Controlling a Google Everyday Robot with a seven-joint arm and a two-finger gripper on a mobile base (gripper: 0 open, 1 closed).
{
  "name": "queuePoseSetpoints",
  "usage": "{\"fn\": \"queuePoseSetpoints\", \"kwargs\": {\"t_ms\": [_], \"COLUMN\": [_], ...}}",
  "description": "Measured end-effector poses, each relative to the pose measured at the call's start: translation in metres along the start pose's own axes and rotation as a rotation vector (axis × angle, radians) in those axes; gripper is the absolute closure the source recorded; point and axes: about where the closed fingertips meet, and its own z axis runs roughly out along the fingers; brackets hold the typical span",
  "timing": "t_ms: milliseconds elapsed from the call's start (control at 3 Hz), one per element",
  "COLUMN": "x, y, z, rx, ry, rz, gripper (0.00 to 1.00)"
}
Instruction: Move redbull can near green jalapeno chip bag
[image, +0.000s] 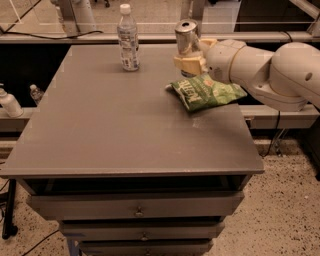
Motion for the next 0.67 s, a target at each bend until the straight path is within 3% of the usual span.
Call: {"fn": "queuePoseSetpoints", "kwargs": {"t_ms": [333,667], "x": [0.009,0.02], "y": [-0.021,-0.06], "z": [0.002,0.001], "rx": [0.017,0.056], "ry": [-0.012,-0.031], "rz": [0.026,0.043], "gripper": [1.0,1.0]}}
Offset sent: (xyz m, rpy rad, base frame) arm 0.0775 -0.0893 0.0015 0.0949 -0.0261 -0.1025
